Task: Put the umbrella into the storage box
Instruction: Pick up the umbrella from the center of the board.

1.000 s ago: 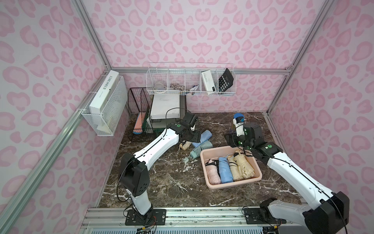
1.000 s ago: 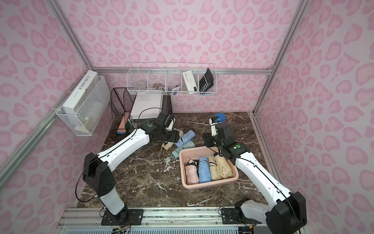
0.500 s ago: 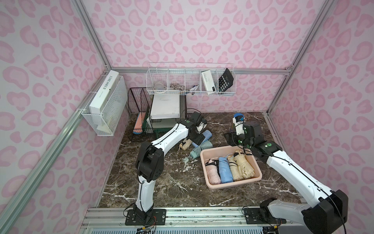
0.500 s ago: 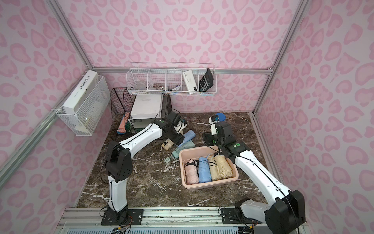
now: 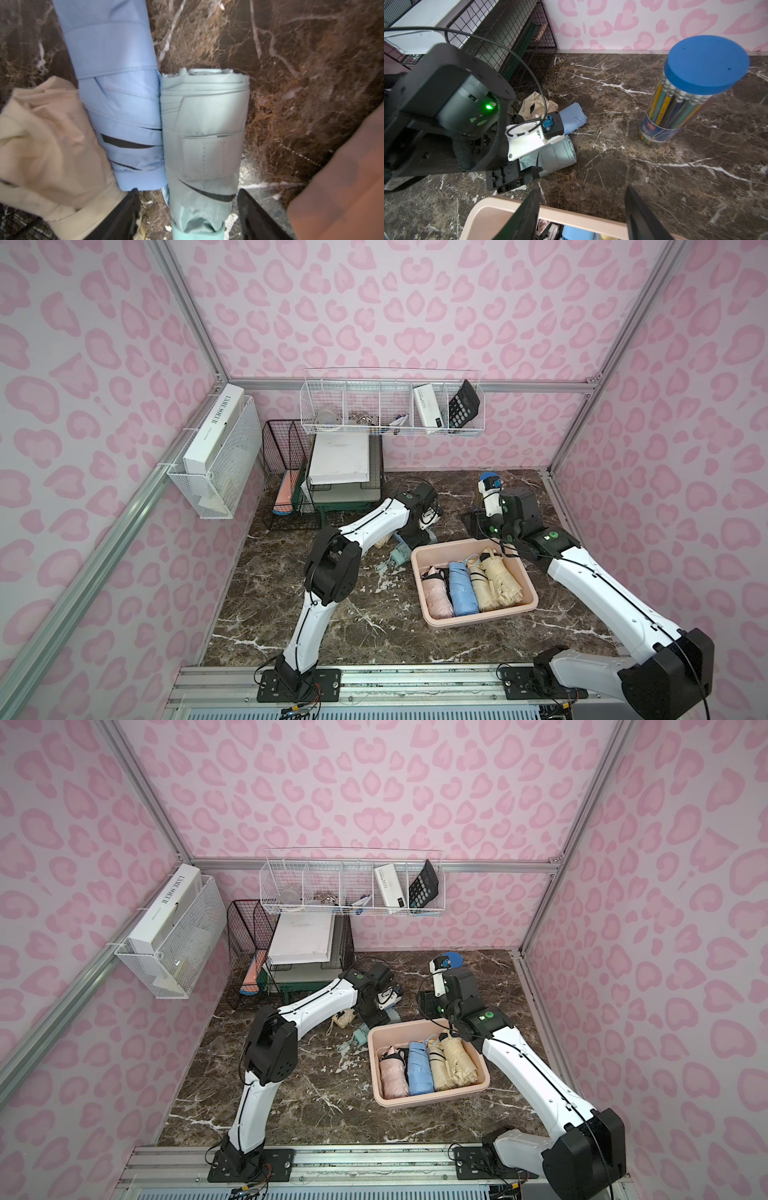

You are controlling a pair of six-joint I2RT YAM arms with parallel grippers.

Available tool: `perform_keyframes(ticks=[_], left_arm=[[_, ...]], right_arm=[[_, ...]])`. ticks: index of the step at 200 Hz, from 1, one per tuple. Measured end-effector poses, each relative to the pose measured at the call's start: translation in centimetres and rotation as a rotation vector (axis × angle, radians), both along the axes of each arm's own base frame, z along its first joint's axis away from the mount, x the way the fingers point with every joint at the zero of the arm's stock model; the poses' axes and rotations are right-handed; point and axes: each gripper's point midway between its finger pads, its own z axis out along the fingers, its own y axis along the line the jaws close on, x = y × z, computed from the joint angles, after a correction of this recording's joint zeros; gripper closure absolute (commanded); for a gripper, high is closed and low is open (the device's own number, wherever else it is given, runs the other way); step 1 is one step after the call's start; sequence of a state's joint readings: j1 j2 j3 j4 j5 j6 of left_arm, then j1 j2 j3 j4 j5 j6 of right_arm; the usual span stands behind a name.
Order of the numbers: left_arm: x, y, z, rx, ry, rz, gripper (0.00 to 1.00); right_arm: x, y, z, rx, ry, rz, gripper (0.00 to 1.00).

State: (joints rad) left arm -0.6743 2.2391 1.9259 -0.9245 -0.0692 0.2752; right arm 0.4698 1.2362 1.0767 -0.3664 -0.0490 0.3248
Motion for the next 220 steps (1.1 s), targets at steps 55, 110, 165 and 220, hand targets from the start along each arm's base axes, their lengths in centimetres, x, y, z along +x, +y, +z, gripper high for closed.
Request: perform_keyframes(ticks=[55, 110, 165, 220], left_arm=[[-0.8, 0.1, -1.9, 0.067, 0.049, -0.029, 0.25], [-0.6, -1.0, -3.0, 0.081, 0.068, -0.046, 0.28], [-0.6, -1.0, -4.0, 0.097, 0.091, -0.048, 0.28], [-0.6, -1.1, -4.5, 0.105, 0.106, -0.049, 0.32]], right_arm=[[-0.5, 0.3, 0.2, 0.016, 0.009, 0.02, 0.42], [-0.6, 0.4, 0.3, 0.03, 0.013, 0.027, 0.42], [-0.7, 0.5, 0.4, 0.033, 0.013, 0.027, 0.42], [-0.7, 0.5, 0.3, 0.033, 0.013, 0.027, 0.42]])
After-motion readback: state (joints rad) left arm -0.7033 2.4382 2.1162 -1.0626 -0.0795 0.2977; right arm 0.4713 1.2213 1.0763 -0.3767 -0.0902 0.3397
